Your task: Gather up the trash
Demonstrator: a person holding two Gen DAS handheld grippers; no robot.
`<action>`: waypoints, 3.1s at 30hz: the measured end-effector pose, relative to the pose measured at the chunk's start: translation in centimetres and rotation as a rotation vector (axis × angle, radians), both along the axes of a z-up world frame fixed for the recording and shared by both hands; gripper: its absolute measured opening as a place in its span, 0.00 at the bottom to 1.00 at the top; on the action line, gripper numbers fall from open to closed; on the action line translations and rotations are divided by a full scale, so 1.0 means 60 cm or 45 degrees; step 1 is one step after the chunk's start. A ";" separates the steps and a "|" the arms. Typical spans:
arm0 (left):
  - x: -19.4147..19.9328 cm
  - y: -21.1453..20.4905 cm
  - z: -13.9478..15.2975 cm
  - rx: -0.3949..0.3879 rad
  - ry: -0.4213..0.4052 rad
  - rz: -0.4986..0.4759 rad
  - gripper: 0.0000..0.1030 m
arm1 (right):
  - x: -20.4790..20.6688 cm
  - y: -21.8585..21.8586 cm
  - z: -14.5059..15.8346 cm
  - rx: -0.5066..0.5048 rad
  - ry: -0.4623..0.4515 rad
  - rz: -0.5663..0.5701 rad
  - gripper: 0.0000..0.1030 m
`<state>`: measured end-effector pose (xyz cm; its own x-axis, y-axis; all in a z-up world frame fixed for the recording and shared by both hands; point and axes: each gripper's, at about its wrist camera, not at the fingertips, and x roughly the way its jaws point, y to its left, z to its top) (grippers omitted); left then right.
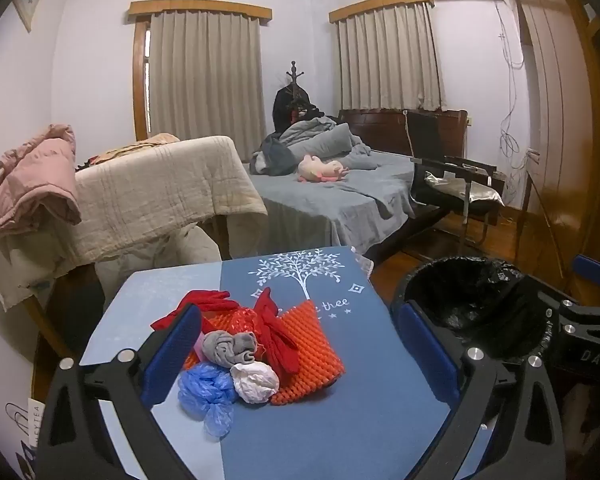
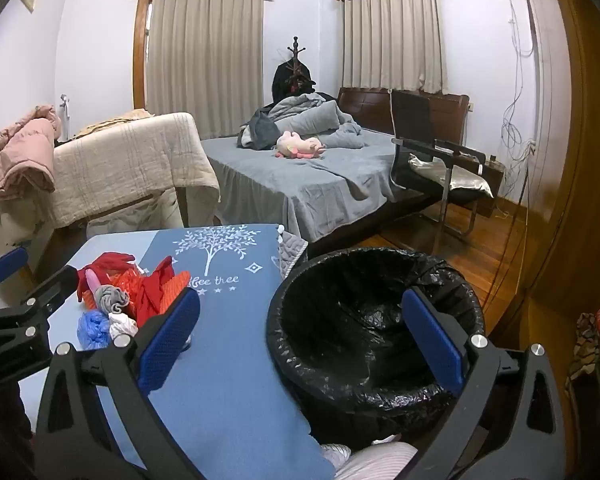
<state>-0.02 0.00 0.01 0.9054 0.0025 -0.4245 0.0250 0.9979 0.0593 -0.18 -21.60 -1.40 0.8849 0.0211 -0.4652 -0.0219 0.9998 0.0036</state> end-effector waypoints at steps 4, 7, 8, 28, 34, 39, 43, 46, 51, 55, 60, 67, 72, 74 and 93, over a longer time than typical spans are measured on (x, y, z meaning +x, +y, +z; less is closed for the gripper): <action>0.000 0.000 0.000 -0.001 0.000 -0.001 0.94 | 0.000 -0.001 -0.001 0.003 0.000 0.001 0.95; 0.000 0.001 0.001 -0.001 0.000 -0.003 0.94 | 0.000 0.000 -0.001 0.002 0.000 0.002 0.95; 0.000 0.000 0.000 -0.001 -0.001 -0.002 0.94 | 0.000 0.000 -0.001 0.002 0.000 0.002 0.95; 0.000 0.000 0.000 0.001 -0.002 0.000 0.94 | 0.000 0.002 -0.003 0.008 0.001 0.001 0.95; 0.000 0.000 0.000 0.000 -0.002 0.001 0.94 | 0.000 0.003 -0.004 0.007 0.001 0.001 0.95; 0.000 0.000 0.000 0.000 -0.002 0.000 0.94 | 0.001 0.004 -0.005 0.007 0.001 0.002 0.95; 0.000 0.000 0.000 0.000 -0.002 0.001 0.94 | 0.001 0.005 -0.005 0.007 0.002 0.001 0.95; 0.000 0.000 0.000 -0.001 -0.002 0.001 0.94 | 0.001 0.005 -0.005 0.005 0.001 0.001 0.95; 0.000 0.000 0.000 -0.001 -0.002 0.001 0.94 | 0.002 0.006 -0.006 0.006 0.002 0.001 0.95; 0.000 0.001 0.000 -0.002 -0.002 0.001 0.94 | 0.002 0.006 -0.006 0.006 0.001 0.000 0.95; 0.000 0.001 0.000 -0.002 -0.001 0.001 0.94 | 0.002 0.007 -0.006 0.005 0.001 0.001 0.95; 0.000 0.001 0.000 -0.003 -0.001 0.002 0.94 | 0.002 0.007 -0.005 0.006 0.001 0.001 0.95; 0.000 0.001 0.000 -0.004 -0.001 0.001 0.94 | 0.002 0.007 -0.005 0.005 0.002 0.001 0.95; 0.000 0.001 0.000 -0.004 -0.001 0.002 0.94 | 0.003 0.007 -0.005 0.005 0.001 0.000 0.95; 0.003 0.021 0.001 -0.012 0.003 0.010 0.94 | 0.009 0.022 -0.006 0.002 -0.001 0.021 0.95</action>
